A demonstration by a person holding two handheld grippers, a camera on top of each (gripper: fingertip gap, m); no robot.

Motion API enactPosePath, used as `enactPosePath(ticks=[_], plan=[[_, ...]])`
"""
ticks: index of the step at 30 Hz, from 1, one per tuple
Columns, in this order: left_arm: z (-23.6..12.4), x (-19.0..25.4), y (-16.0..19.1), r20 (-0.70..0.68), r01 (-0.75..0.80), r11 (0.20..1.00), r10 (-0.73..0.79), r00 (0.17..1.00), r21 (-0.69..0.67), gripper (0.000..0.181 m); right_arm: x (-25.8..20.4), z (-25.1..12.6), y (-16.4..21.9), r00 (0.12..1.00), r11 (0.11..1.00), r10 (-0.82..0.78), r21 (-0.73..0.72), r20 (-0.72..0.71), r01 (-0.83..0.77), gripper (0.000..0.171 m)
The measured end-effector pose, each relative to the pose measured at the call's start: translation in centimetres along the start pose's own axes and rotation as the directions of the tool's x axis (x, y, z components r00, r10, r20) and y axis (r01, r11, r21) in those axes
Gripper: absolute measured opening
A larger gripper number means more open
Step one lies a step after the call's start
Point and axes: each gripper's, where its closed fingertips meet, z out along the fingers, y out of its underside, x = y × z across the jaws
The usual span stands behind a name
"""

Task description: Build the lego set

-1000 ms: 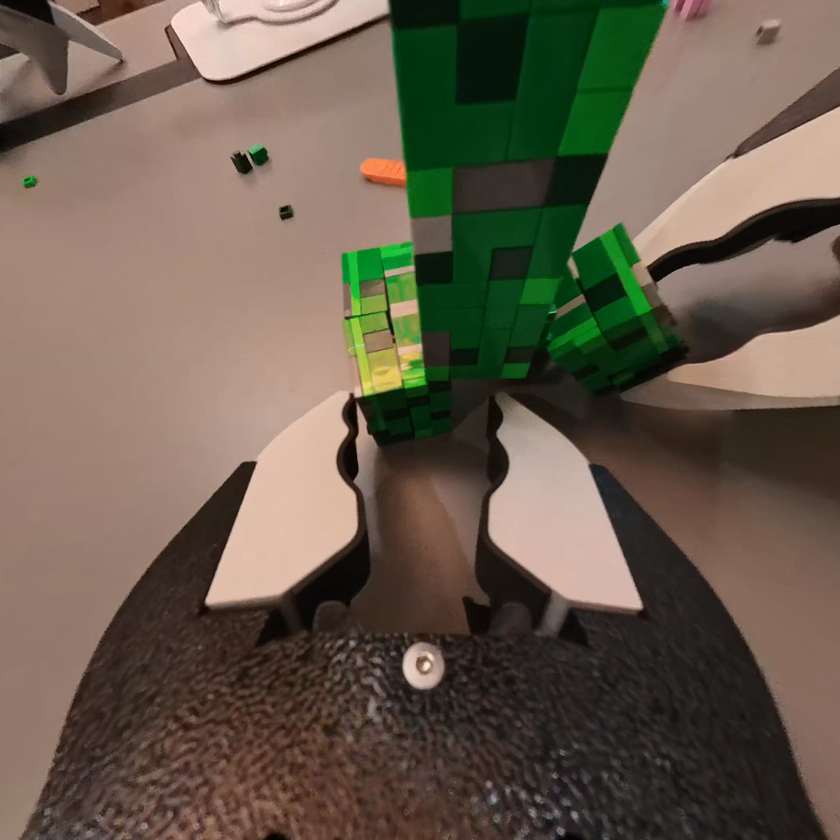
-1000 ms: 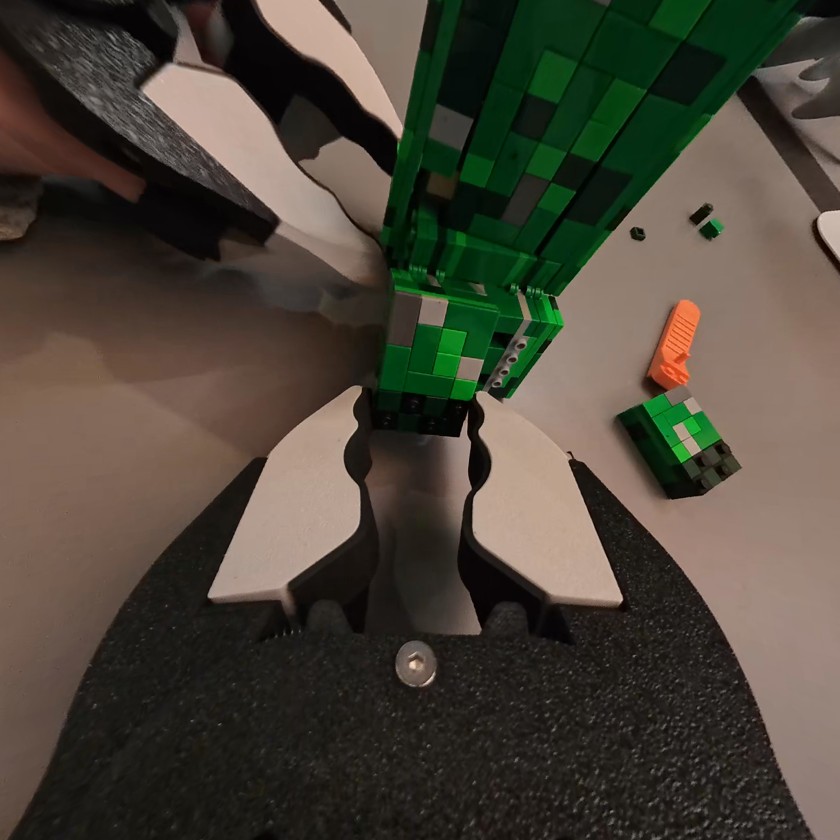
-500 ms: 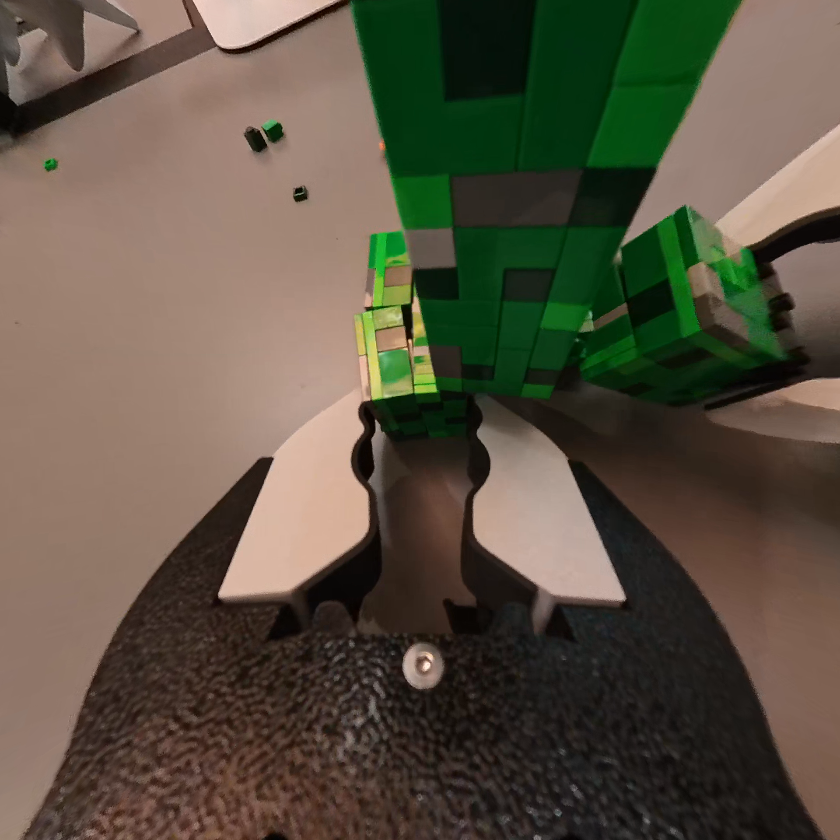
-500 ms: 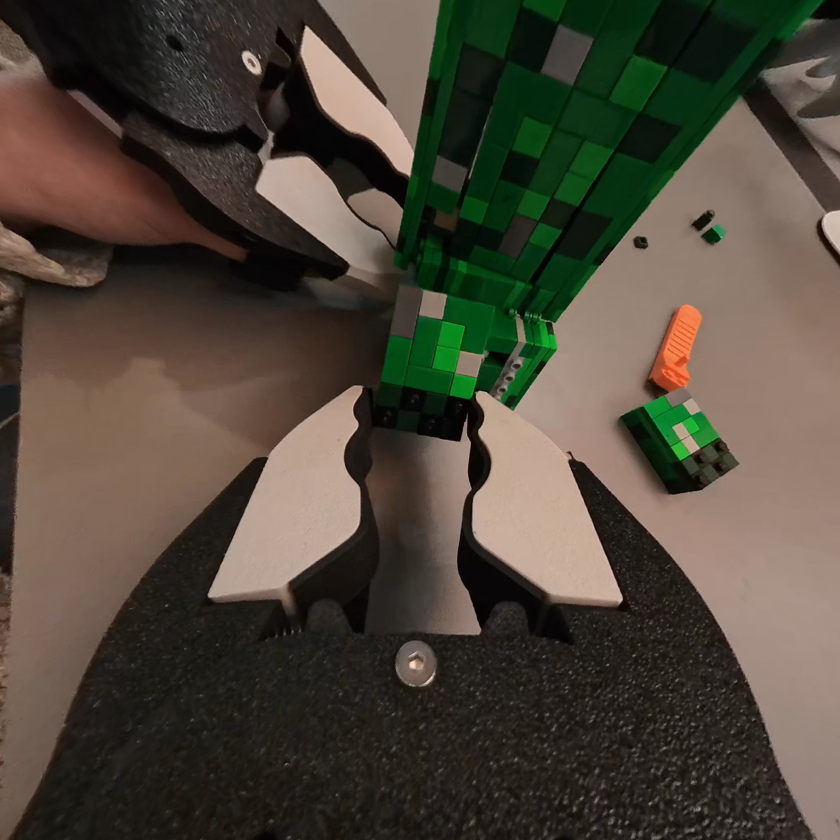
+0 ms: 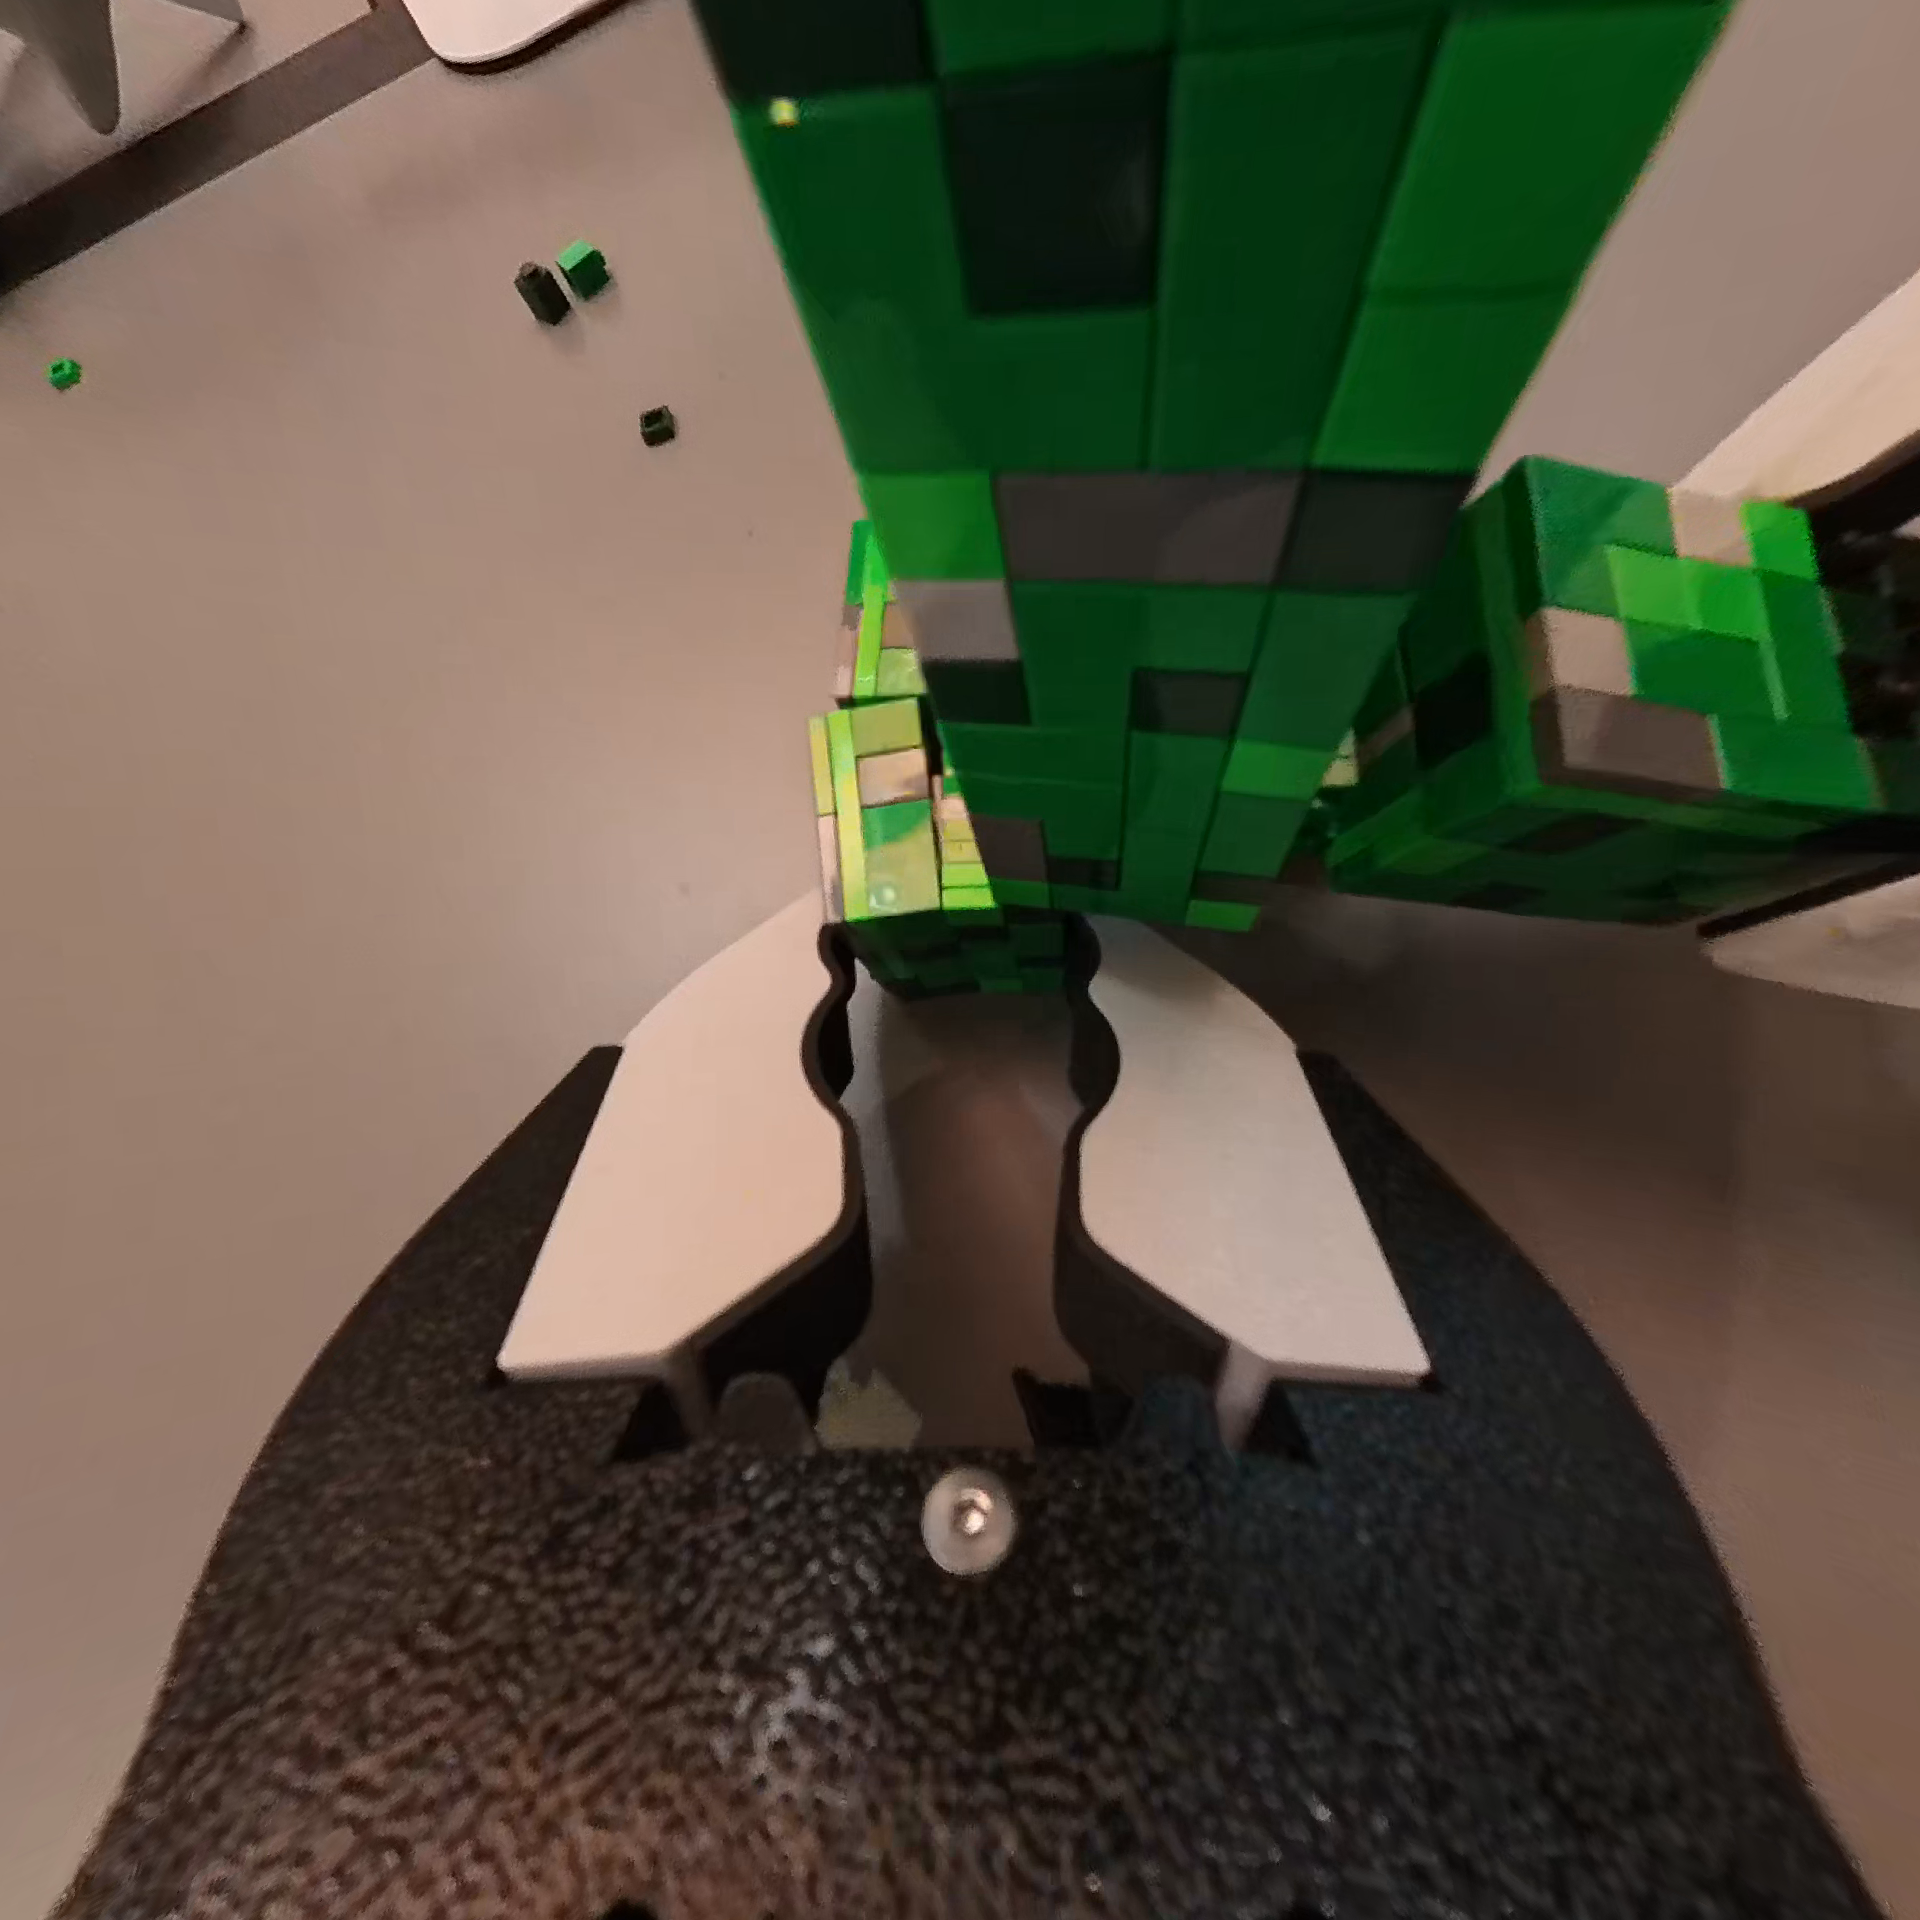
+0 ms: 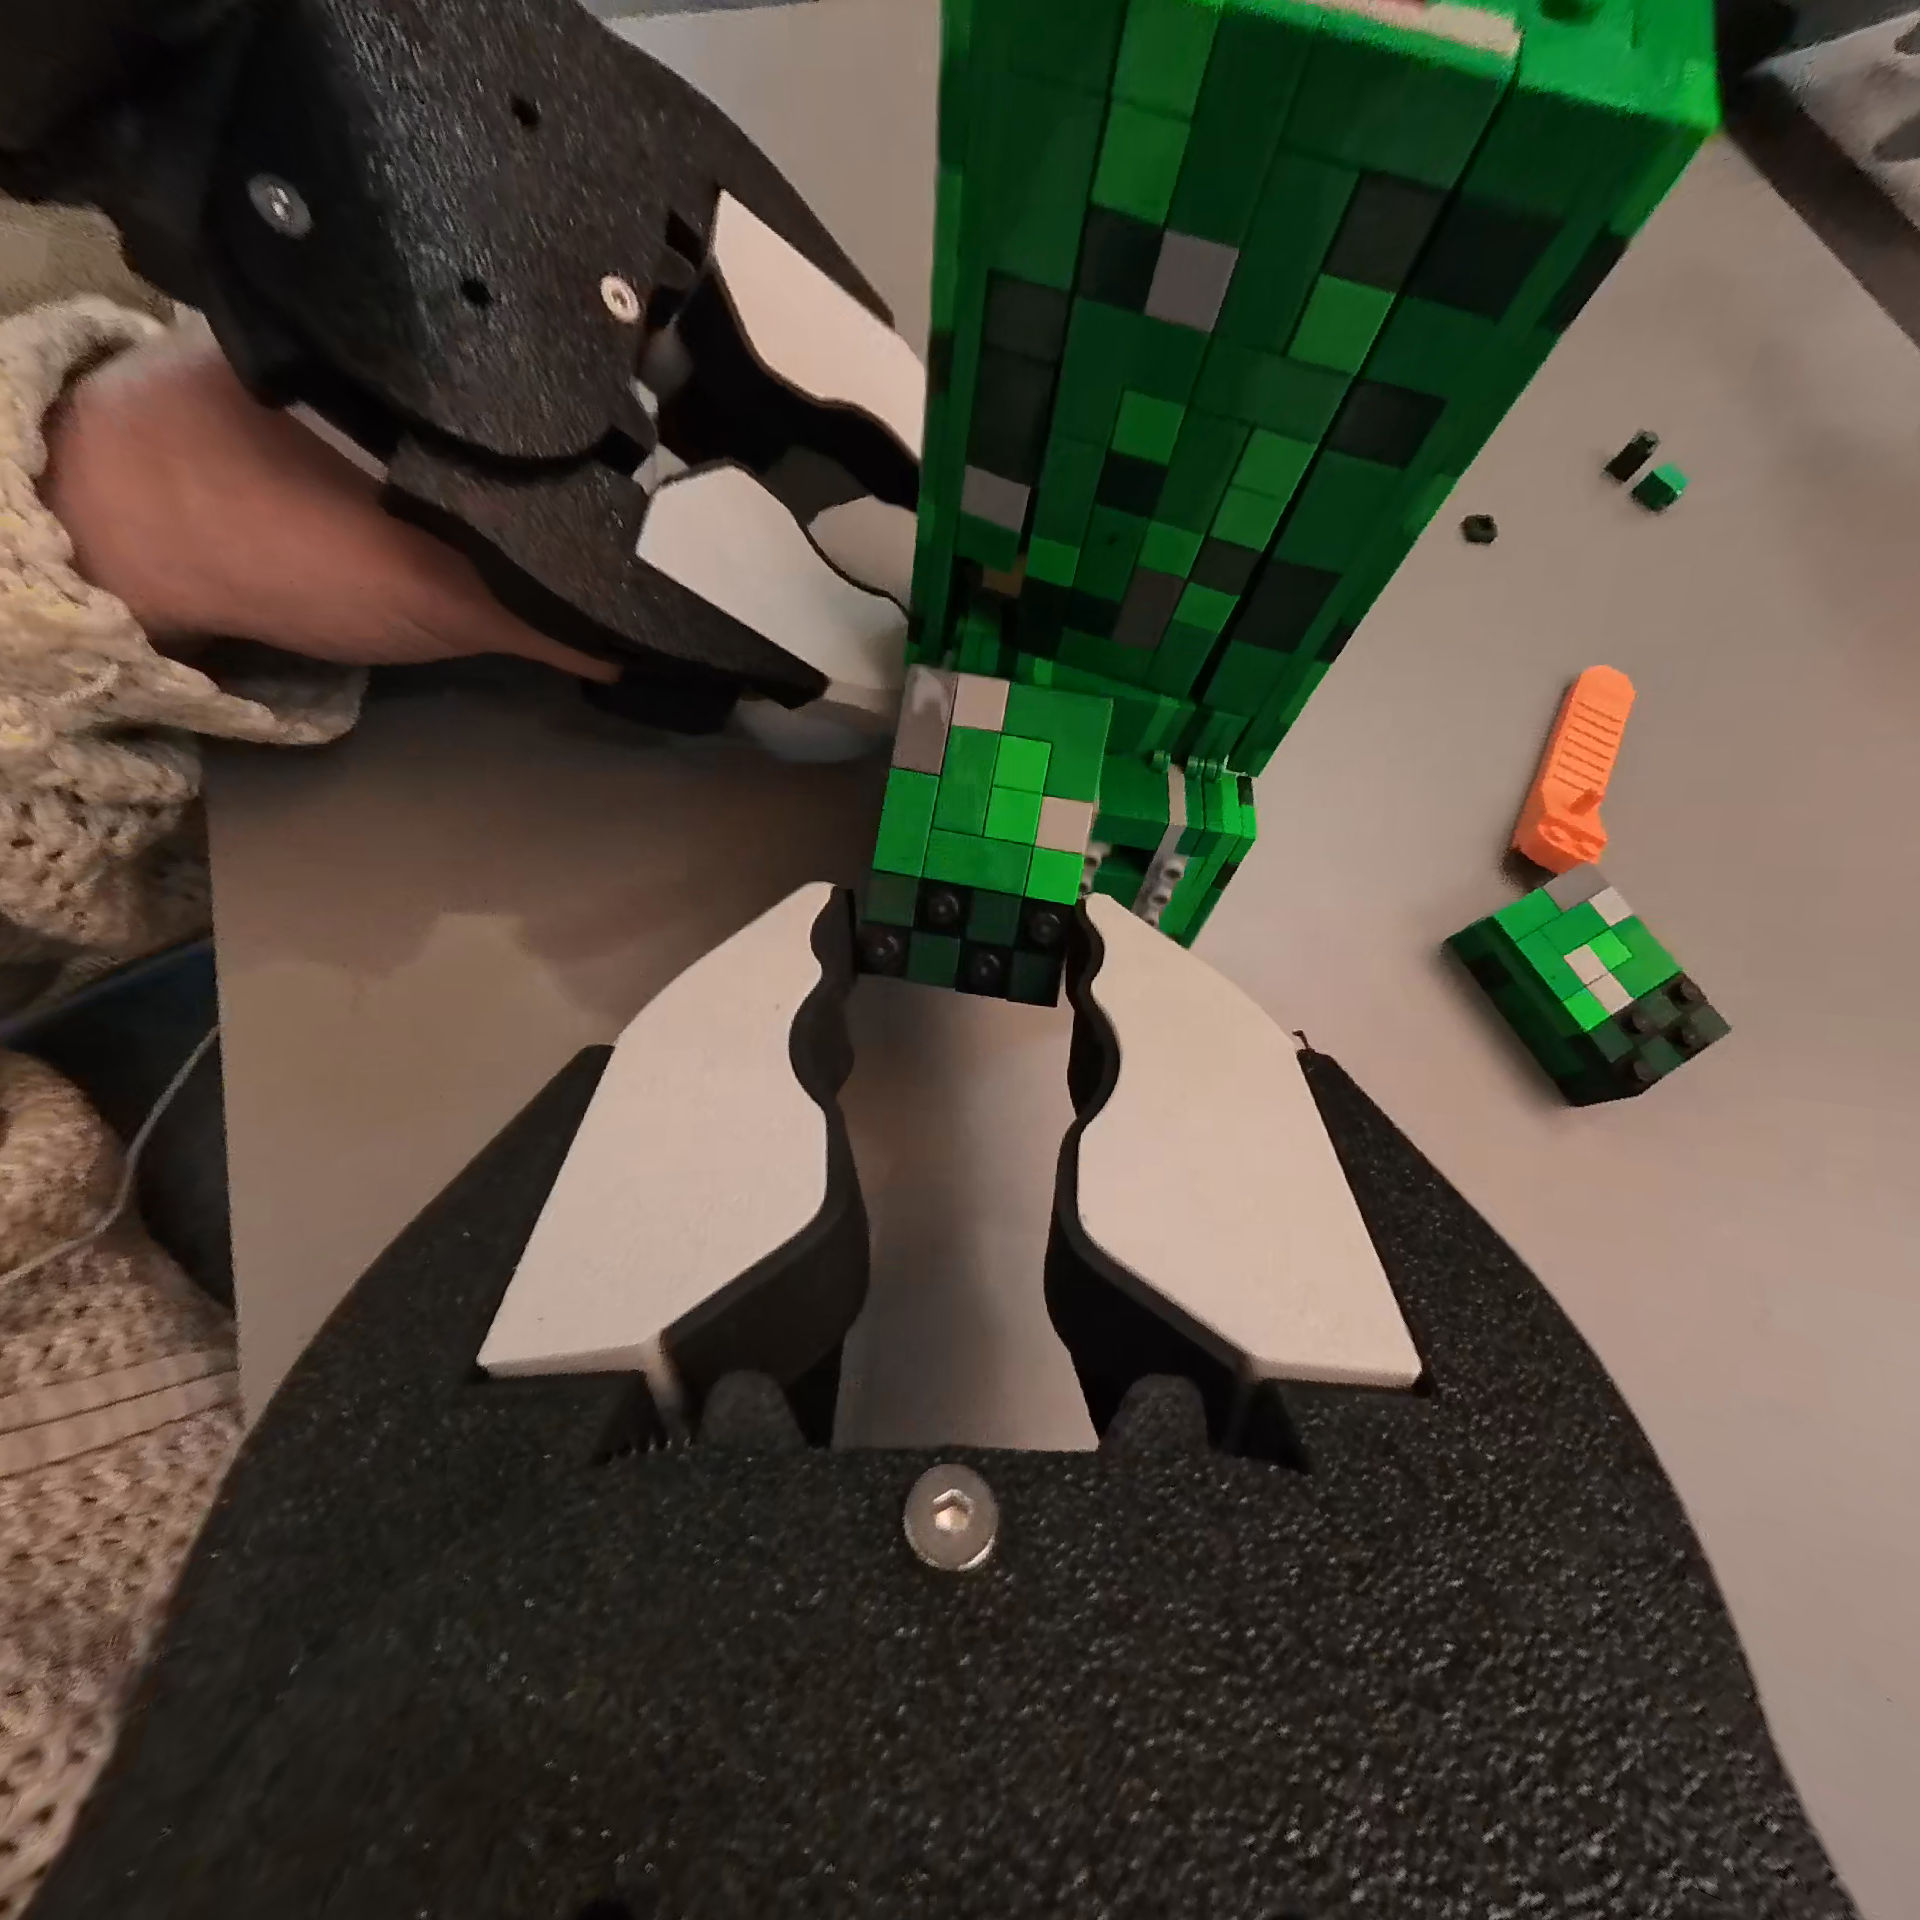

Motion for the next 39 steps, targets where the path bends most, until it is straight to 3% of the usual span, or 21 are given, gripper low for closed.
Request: enactPosePath(ticks=[6, 9, 13, 21, 28, 32, 35, 37, 39], plan=[[0.0, 0.0, 0.0, 0.003, -0.029, 1.0, 0.029, 1.0, -0.002, 0.039, 0.1, -0.2, -0.4, 0.999, 0.999, 0.036, 0.025, 0.015, -0.036, 0.038], [-0.4, 0.4, 0.6, -0.001, -0.05, 0.999, 0.05, 0.999, -0.009, 0.06, 0.1, -0.2, -0.4, 0.999, 0.999, 0.036, 0.037, 0.02, -0.037, 0.038], [-2.7, 0.7, 0.8, 0.012, -0.063, 0.996, 0.063, 0.998, 0.056, 0.074, 0.1, -0.4, -0.4, 0.998, 0.997, 0.049, 0.059, 0.025, -0.05, 0.038], [-6.6, 4.1, 0.9, -0.092, -0.054, 0.983, 0.071, 0.993, 0.173, 0.075, -0.4, -0.7, 0.6, 0.987, 0.991, 0.11, 0.056, 0.118, -0.117, 0.047], [-7.5, 5.2, 0.8, -0.029, -0.148, 0.961, 0.159, 0.987, 0.232, 0.077, -3.7, -0.3, 0.1, 0.983, 0.995, 0.045, 0.077, 0.175, -0.06, 0.05], [-7.9, 5.4, 0.9, -0.002, -0.192, 0.946, 0.199, 0.98, 0.262, 0.081, -5.3, 0.4, -0.3, 0.982, 0.994, -0.02, 0.105, 0.189, 0.0, 0.049], [-8.5, 5.8, 0.9, 0.014, -0.261, 0.923, 0.268, 0.963, 0.284, 0.07, -5.1, -0.5, -0.5, 0.982, 0.984, -0.118, 0.153, 0.149, 0.095, 0.051], [-9.0, 6.3, 0.5, -0.042, -0.238, 0.915, 0.266, 0.963, 0.325, 0.071, -4.3, -1.4, -0.7, 0.969, 0.954, -0.234, 0.212, 0.077, 0.213, 0.056], [-9.6, 5.5, 0.0, 0.038, -0.348, 0.866, 0.359, 0.933, 0.359, 0.074, -3.2, -2.3, -0.9, 0.9, 0.867, -0.433, 0.246, -0.057, 0.433, 0.056]])
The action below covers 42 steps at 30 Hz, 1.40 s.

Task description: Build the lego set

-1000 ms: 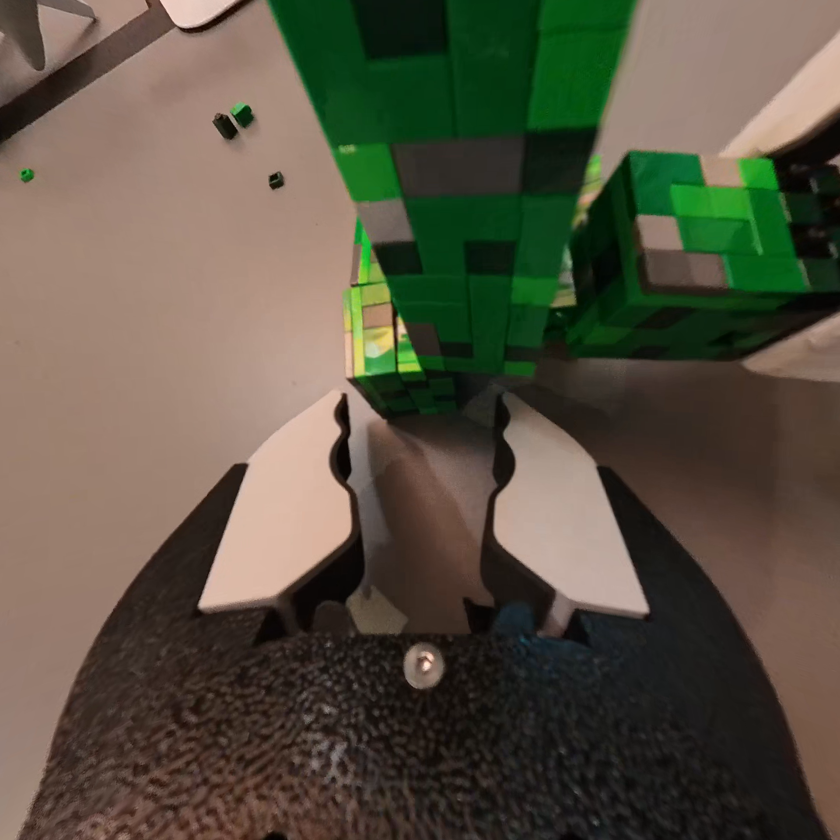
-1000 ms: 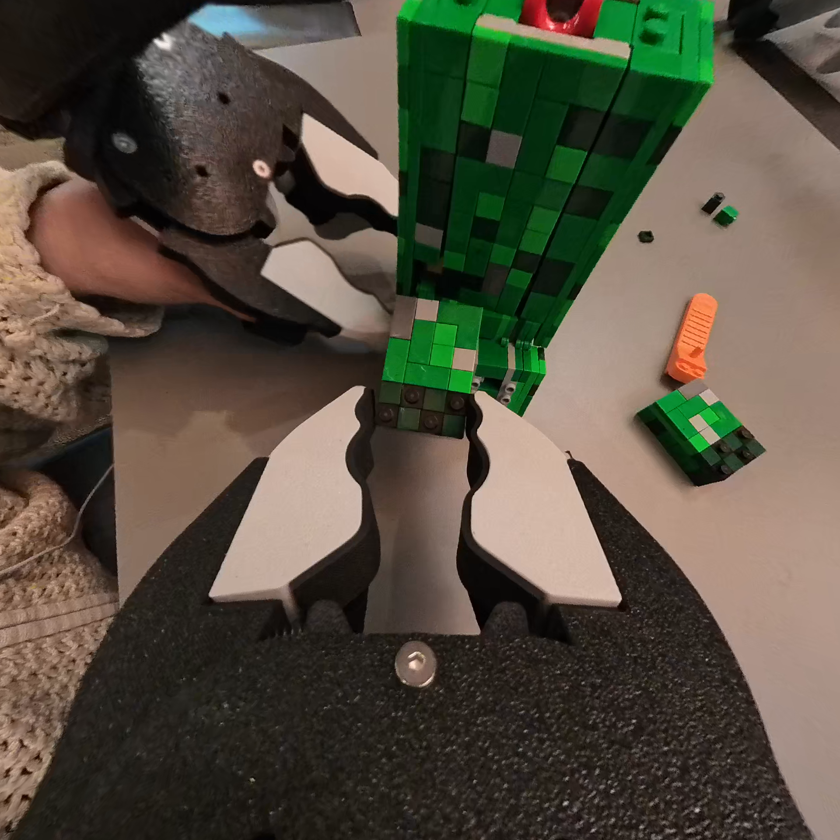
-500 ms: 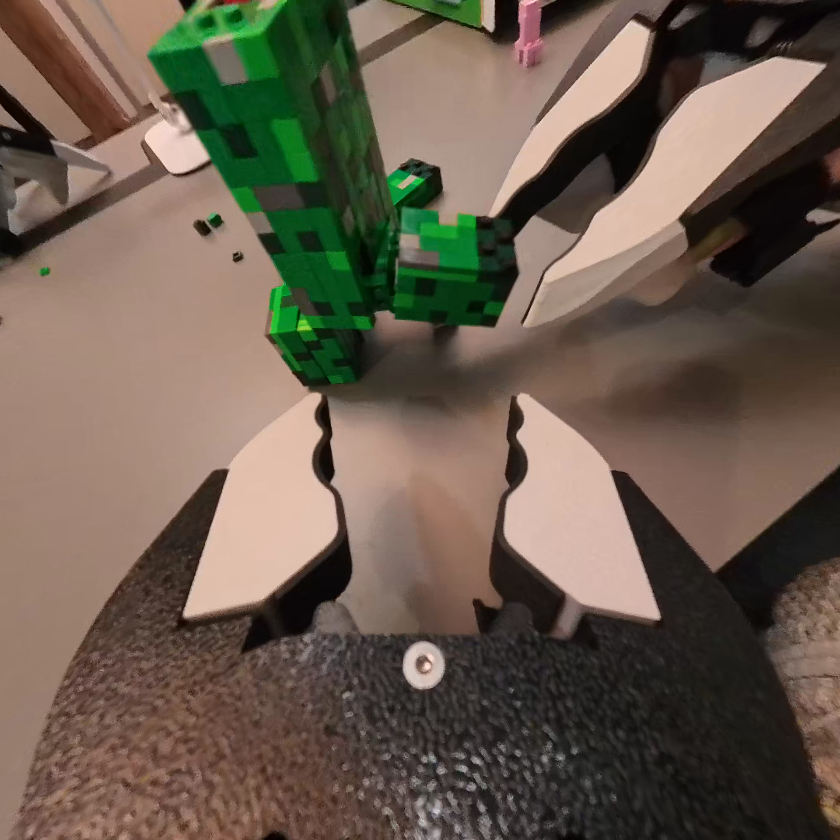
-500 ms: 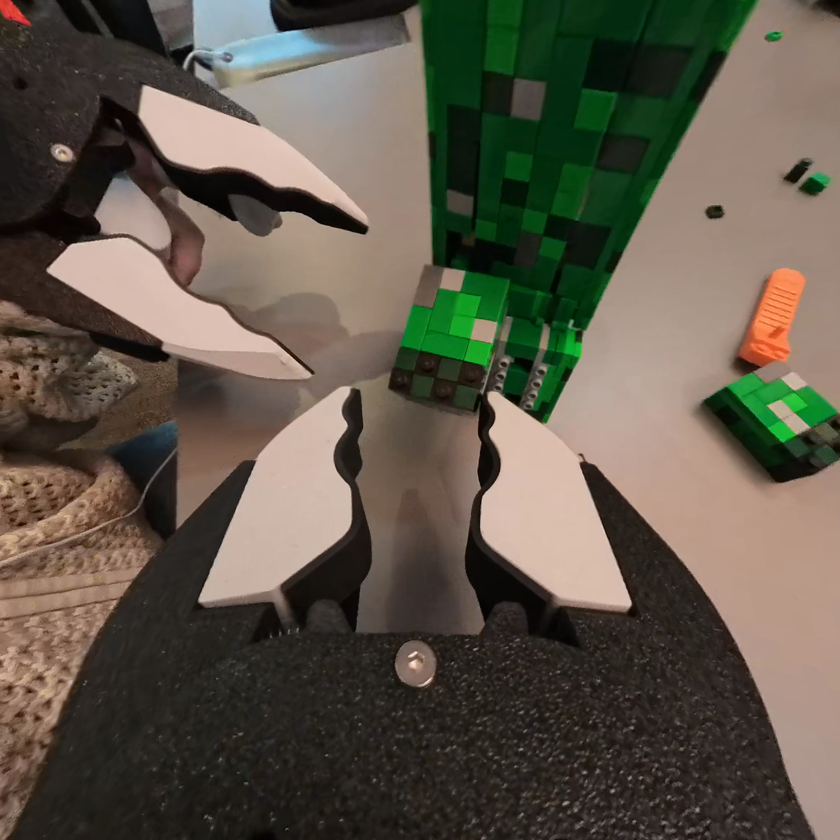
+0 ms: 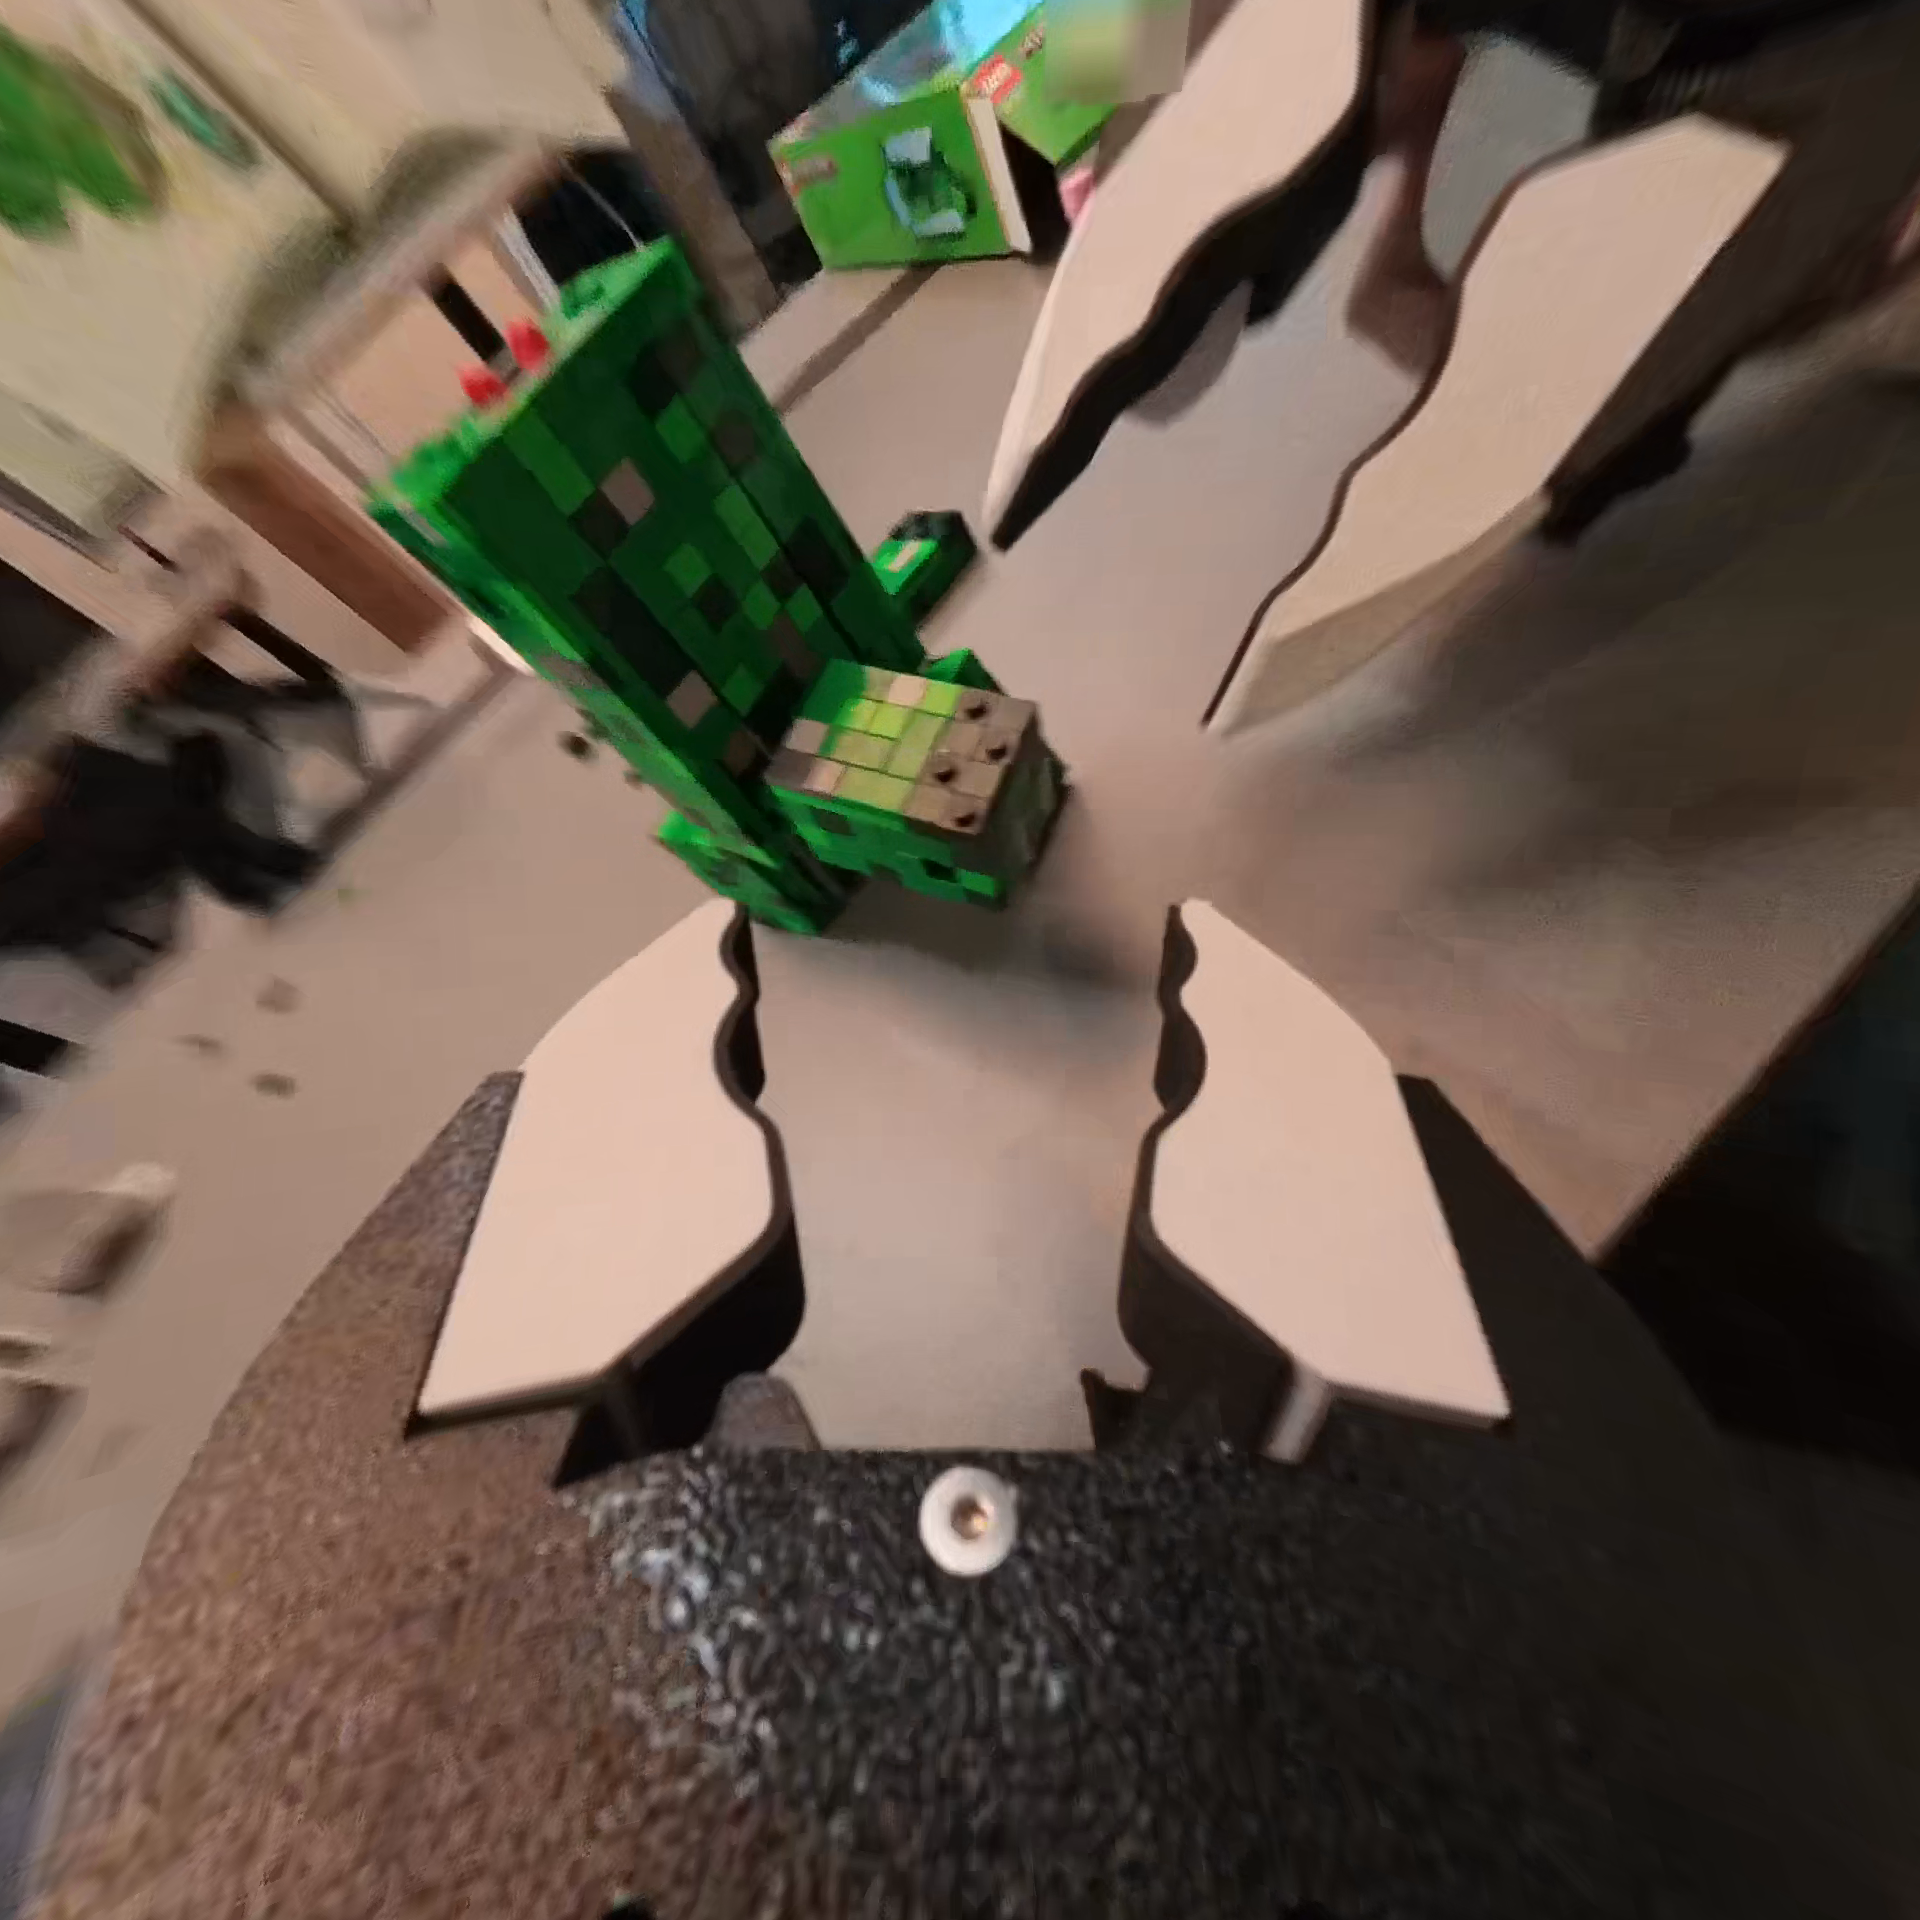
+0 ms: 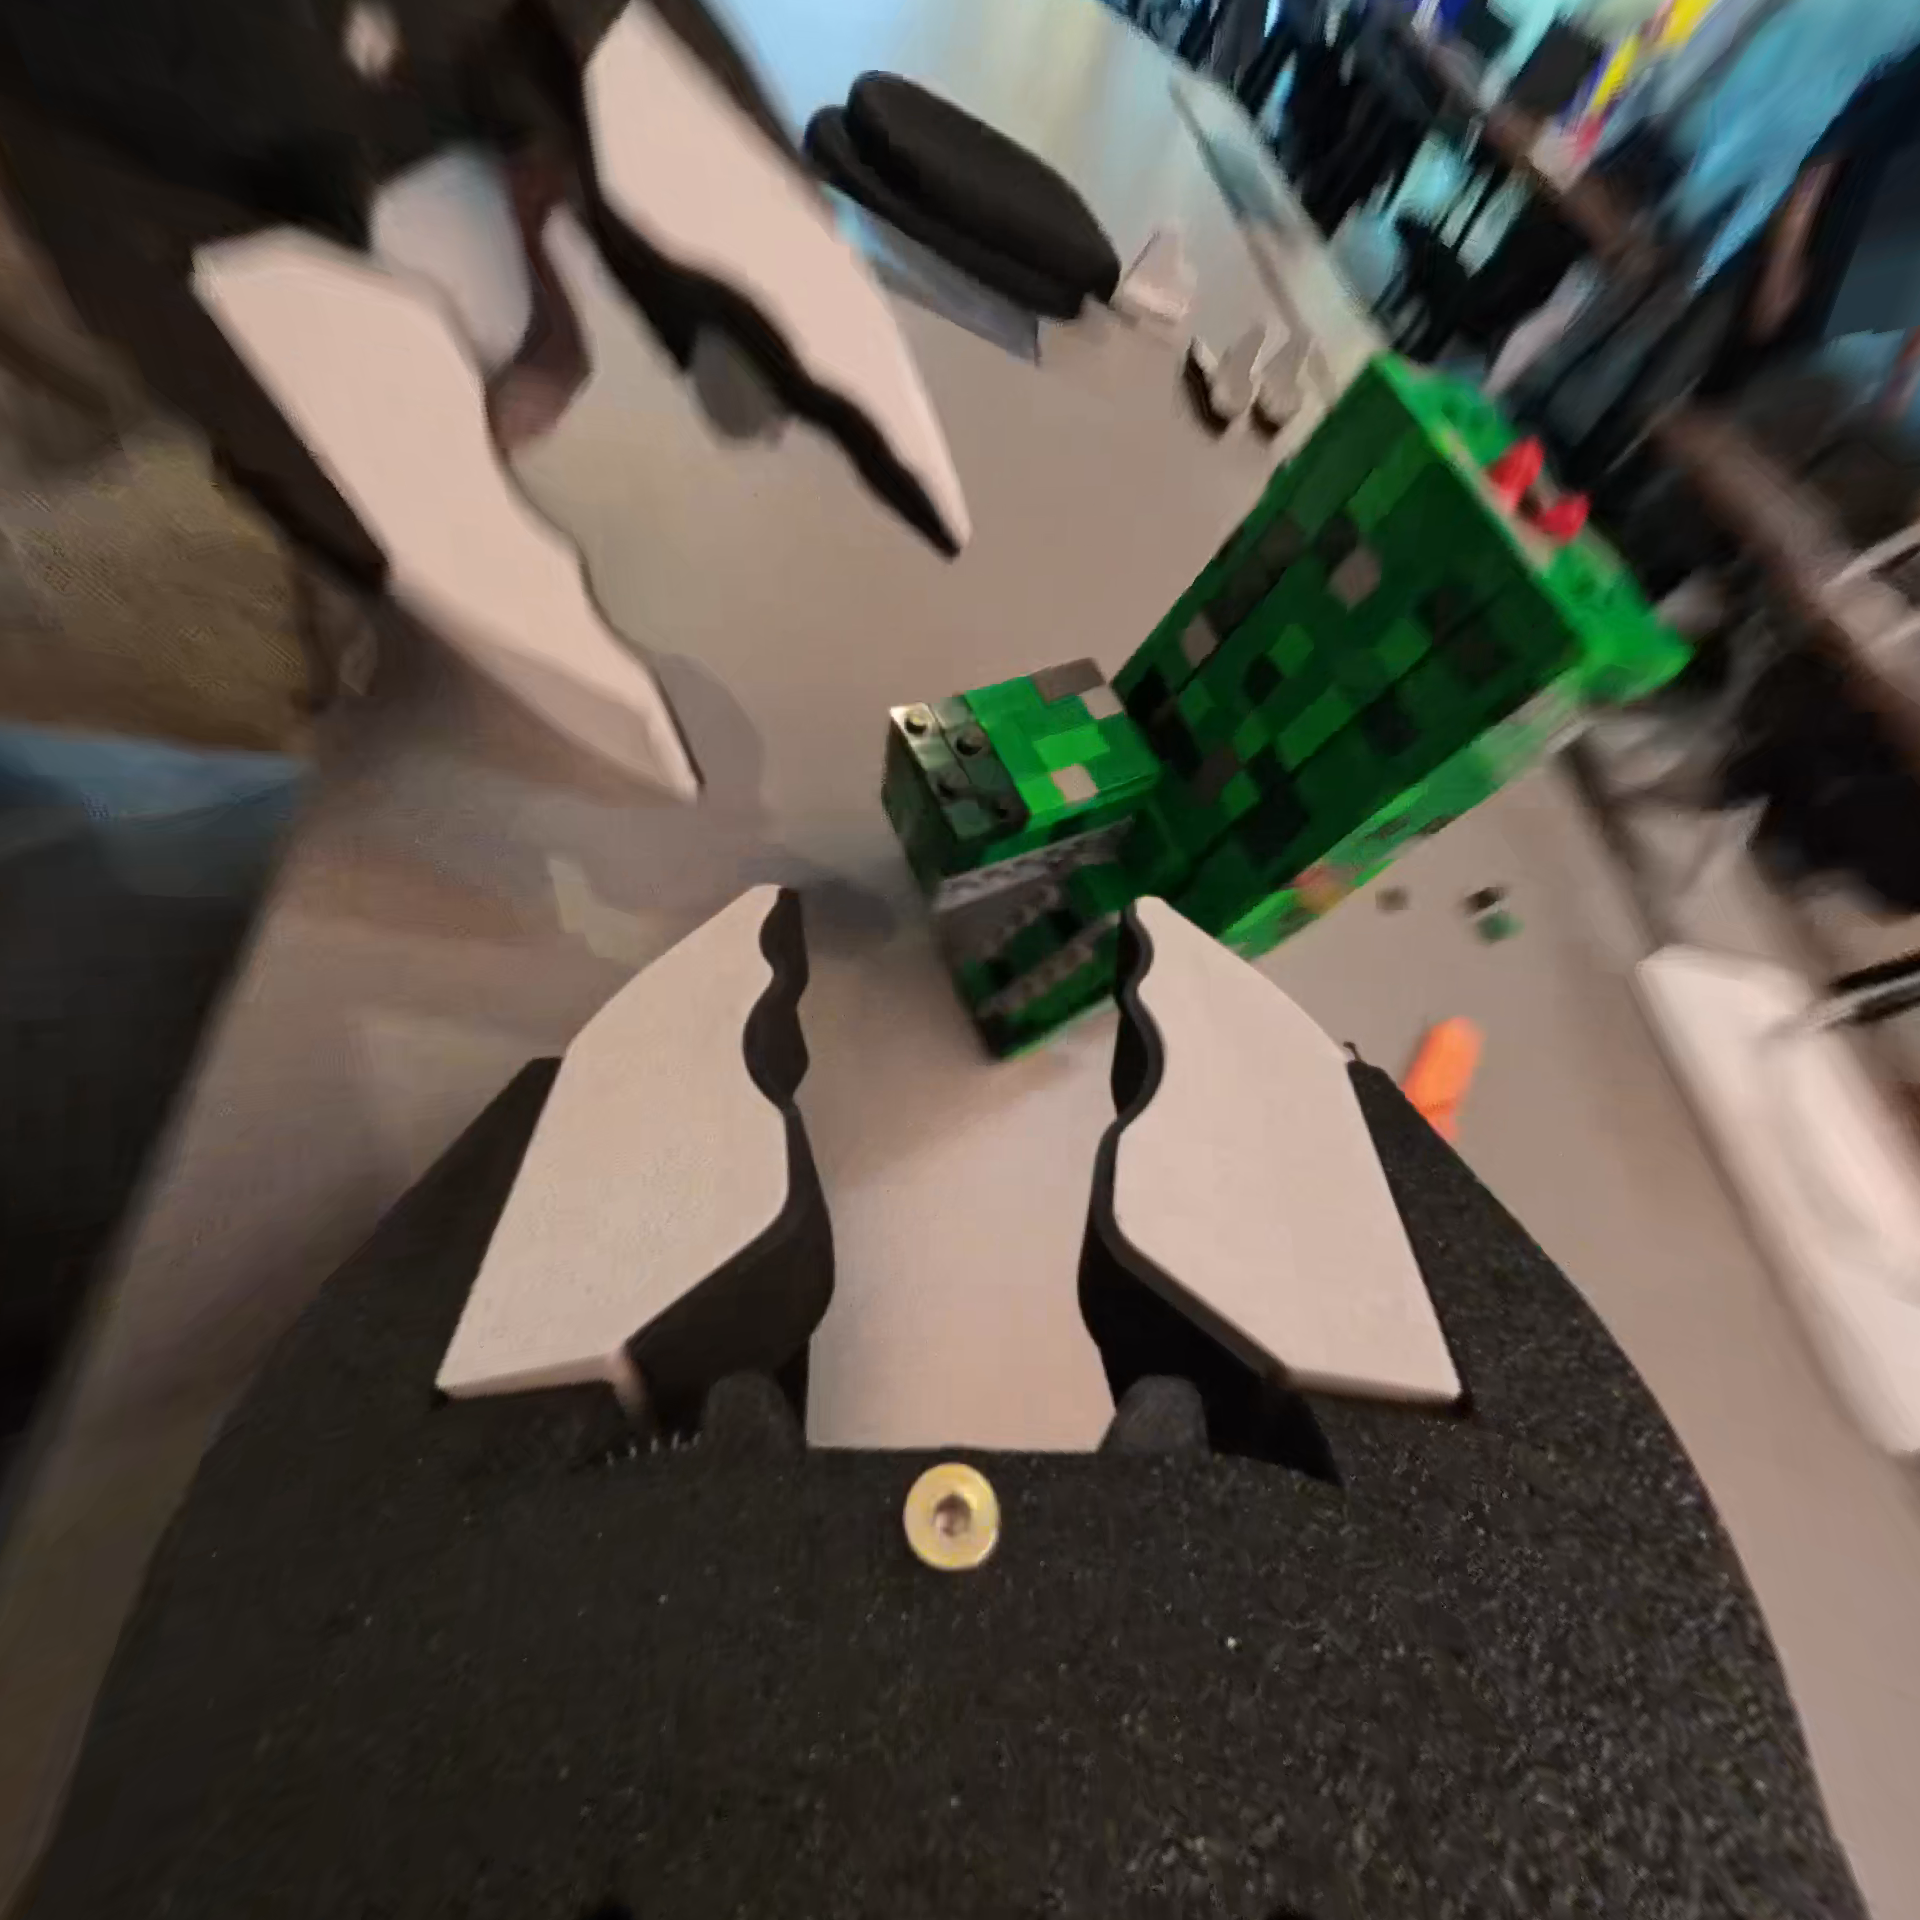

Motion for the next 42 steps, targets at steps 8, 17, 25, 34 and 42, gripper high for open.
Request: enactPosePath(ticks=[8, 17, 25, 34, 42], plan=[[1.1, -1.6, 0.3, 0.207, -0.811, 0.585, 0.792, 0.575, 0.015, 0.078, 1.5, 1.8, 0.7, 0.647, 0.671, -0.732, -0.064, -0.212, 0.739, 0.069], [3.2, -1.9, 0.0, 0.321, -0.907, 0.415, 0.851, 0.416, 0.077, 0.076, 2.3, 3.8, 0.7, 0.46, 0.492, -0.843, -0.054, -0.278, 0.869, 0.062], [4.3, -2.5, -0.3, 0.372, -0.905, 0.413, 0.829, 0.418, 0.099, 0.07, 2.3, 4.4, 0.9, 0.415, 0.446, -0.861, -0.042, -0.295, 0.894, 0.057], [4.6, -2.0, -0.4, 0.384, -0.915, 0.388, 0.832, 0.4, 0.111, 0.041, 1.8, 4.7, 1.4, 0.53, 0.54, -0.815, 0.025, -0.234, 0.841, 0.063], [4.6, -2.2, -0.7, 0.342, -0.845, 0.499, 0.773, 0.534, 0.193, 0.04, 2.0, 4.8, 1.1, 0.613, 0.618, -0.755, 0.059, -0.233, 0.784, 0.063]])
